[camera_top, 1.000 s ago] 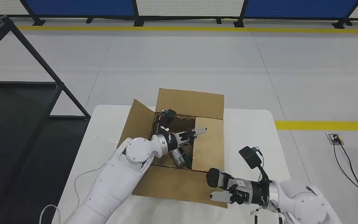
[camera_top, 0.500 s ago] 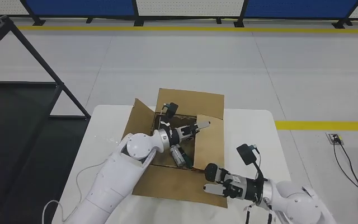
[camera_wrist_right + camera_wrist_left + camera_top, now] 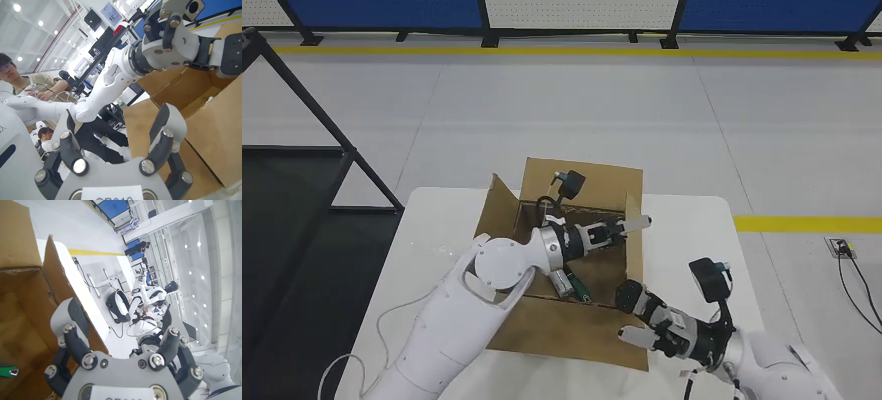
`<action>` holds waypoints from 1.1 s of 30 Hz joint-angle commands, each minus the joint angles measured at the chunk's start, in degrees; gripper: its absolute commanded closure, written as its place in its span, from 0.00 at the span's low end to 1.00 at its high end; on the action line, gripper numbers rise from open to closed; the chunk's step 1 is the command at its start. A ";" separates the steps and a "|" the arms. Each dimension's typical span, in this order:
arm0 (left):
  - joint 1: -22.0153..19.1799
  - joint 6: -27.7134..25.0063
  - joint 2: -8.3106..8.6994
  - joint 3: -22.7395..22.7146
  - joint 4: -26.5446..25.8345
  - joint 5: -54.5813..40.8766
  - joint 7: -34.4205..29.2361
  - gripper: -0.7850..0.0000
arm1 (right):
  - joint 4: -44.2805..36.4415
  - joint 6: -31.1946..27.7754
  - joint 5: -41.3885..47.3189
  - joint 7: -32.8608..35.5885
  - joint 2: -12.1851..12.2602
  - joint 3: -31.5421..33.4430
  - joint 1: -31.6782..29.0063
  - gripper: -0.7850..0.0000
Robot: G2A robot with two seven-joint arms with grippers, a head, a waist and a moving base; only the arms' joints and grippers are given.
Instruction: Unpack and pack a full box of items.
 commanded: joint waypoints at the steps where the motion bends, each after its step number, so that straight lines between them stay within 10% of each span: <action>1: -0.57 0.50 -0.41 1.03 0.05 0.24 0.57 0.00 | -0.25 -0.22 -0.92 -1.18 -0.02 0.22 -0.46 0.00; 19: -4.48 0.91 -3.17 4.30 3.02 0.35 1.81 0.00 | -1.42 7.27 -11.06 -10.79 -0.08 4.08 -4.74 0.00; 33: 8.96 5.47 1.34 -6.66 -11.80 13.69 -2.85 0.00 | 2.78 9.75 -7.34 -12.14 -0.33 5.64 -1.37 0.00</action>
